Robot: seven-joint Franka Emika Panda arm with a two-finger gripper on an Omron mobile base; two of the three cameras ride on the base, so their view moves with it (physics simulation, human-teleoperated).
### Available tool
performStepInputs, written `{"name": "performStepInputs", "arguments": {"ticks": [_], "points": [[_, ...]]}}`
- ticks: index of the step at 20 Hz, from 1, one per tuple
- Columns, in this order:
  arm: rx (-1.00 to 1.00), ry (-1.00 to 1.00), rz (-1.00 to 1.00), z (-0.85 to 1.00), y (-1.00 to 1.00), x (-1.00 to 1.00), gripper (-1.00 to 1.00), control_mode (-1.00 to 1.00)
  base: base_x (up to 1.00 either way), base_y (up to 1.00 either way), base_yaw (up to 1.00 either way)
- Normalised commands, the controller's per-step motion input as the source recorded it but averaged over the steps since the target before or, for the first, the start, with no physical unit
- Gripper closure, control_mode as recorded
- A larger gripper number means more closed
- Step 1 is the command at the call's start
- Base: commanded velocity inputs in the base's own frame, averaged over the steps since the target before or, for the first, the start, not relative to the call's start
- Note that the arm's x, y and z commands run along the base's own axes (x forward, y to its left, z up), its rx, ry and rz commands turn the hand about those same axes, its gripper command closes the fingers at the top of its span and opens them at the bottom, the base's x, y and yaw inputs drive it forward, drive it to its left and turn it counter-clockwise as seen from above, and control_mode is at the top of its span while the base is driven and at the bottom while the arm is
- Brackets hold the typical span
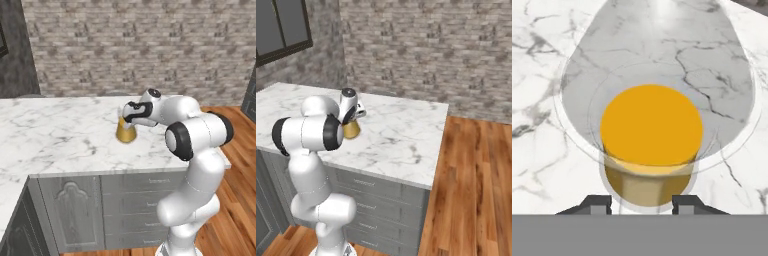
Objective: Place the pitcher and cup on the dining counter for serving.
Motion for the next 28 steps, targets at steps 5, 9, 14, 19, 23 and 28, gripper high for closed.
{"name": "performStepInputs", "arguments": {"ticks": [5,9,14,19,23,28], "points": [[-0.02,0.0,0.0,-0.45,0.06,0.0,1.0,-1.0,0.0,0.0,0.0],[-0.01,0.0,0.0,-0.08,0.01,0.0,-1.0,-1.0,0.0,0.0,0.0],[0.0,0.0,0.0,0.14,0.0,-0.19,-1.0,-1.0,0.0,0.0,0.0],[0.0,-0.05,0.0,0.41,0.0,-0.53,-1.0,-1.0,0.0,0.0,0.0],[0.0,-0.14,0.0,0.49,-0.01,-0.92,-1.0,-1.0,0.0,0.0,0.0],[0.0,-0.02,-0.07,0.49,-0.12,-1.0,-1.0,-1.0,0.0,0.0,0.0]]}}
